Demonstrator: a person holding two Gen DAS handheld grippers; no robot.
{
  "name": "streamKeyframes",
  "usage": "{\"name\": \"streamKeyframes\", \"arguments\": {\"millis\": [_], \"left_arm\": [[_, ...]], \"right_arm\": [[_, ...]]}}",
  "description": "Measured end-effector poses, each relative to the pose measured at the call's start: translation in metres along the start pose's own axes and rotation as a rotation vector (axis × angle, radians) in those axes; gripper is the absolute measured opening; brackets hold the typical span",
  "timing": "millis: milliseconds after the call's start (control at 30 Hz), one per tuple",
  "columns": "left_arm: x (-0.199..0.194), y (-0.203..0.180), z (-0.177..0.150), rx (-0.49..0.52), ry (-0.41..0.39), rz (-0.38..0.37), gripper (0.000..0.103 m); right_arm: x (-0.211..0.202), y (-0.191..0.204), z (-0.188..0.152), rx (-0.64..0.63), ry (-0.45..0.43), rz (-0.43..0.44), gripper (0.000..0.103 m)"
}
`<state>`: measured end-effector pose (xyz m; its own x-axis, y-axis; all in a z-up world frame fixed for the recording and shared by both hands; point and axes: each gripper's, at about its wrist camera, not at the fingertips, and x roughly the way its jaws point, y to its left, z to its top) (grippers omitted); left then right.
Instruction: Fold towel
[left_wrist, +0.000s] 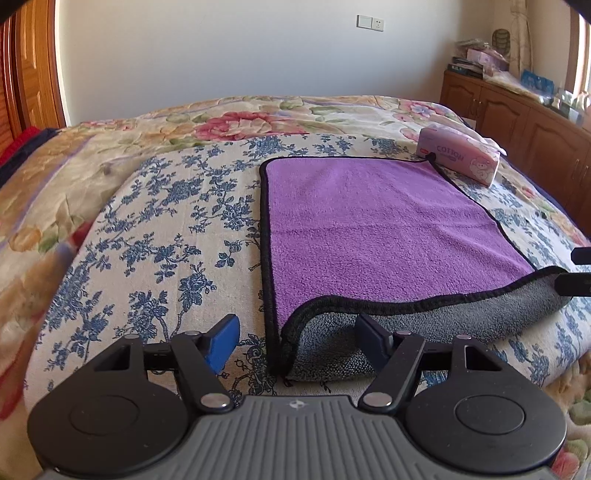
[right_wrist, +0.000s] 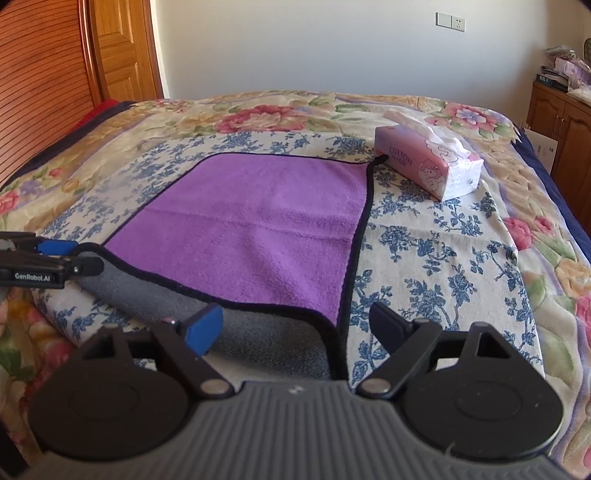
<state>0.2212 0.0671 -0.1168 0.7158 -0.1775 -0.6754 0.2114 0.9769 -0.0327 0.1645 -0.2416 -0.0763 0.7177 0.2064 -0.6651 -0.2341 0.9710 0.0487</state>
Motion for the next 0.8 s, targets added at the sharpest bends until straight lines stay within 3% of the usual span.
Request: {"name": "streamKeyframes", "arguments": {"millis": [333, 800], "left_arm": [[-0.002, -0.004, 0.001, 0.007, -0.004, -0.059, 0.058], [-0.002, -0.001, -0.001, -0.011, -0.002, -0.072, 0.03]], "right_arm": [[0.01, -0.014, -0.001, 0.065, 0.06, 0.036, 0.084], [0.015, -0.019, 0.004, 0.084, 0.142, 0.086, 0.059]]}}
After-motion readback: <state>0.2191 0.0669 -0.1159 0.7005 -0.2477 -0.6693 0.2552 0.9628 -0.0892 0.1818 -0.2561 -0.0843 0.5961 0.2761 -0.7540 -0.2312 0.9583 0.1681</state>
